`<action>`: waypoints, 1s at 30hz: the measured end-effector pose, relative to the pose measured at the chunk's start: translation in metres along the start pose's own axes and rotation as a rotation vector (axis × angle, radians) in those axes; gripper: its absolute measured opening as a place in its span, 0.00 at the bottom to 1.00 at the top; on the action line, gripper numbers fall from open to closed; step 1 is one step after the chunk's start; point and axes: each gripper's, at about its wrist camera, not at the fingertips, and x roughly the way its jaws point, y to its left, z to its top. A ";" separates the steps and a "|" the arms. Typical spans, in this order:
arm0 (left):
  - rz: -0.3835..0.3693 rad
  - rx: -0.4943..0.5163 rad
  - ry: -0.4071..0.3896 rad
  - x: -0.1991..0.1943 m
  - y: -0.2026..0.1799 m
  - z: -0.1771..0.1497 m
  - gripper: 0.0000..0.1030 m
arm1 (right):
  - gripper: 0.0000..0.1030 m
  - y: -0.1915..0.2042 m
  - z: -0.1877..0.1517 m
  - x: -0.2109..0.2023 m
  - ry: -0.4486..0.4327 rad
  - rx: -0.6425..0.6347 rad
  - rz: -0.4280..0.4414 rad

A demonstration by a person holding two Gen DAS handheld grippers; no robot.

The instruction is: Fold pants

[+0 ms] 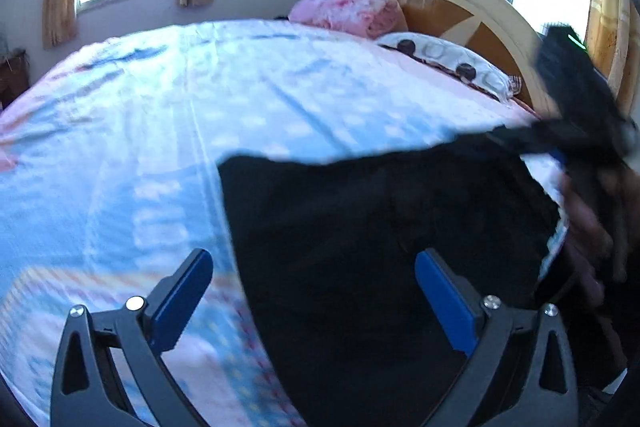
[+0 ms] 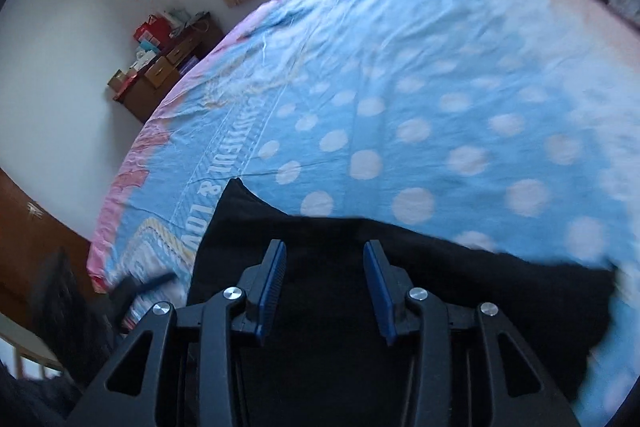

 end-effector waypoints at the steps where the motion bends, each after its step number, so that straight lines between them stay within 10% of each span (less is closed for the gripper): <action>1: 0.019 0.006 -0.004 0.002 0.003 0.006 1.00 | 0.42 -0.004 -0.008 -0.012 -0.014 0.018 0.006; 13: 0.108 0.013 0.099 0.069 0.024 0.027 1.00 | 0.42 -0.043 -0.104 -0.054 -0.004 0.136 -0.035; 30: 0.134 -0.008 0.094 0.052 0.027 0.019 1.00 | 0.43 -0.010 -0.091 -0.083 -0.197 -0.013 -0.057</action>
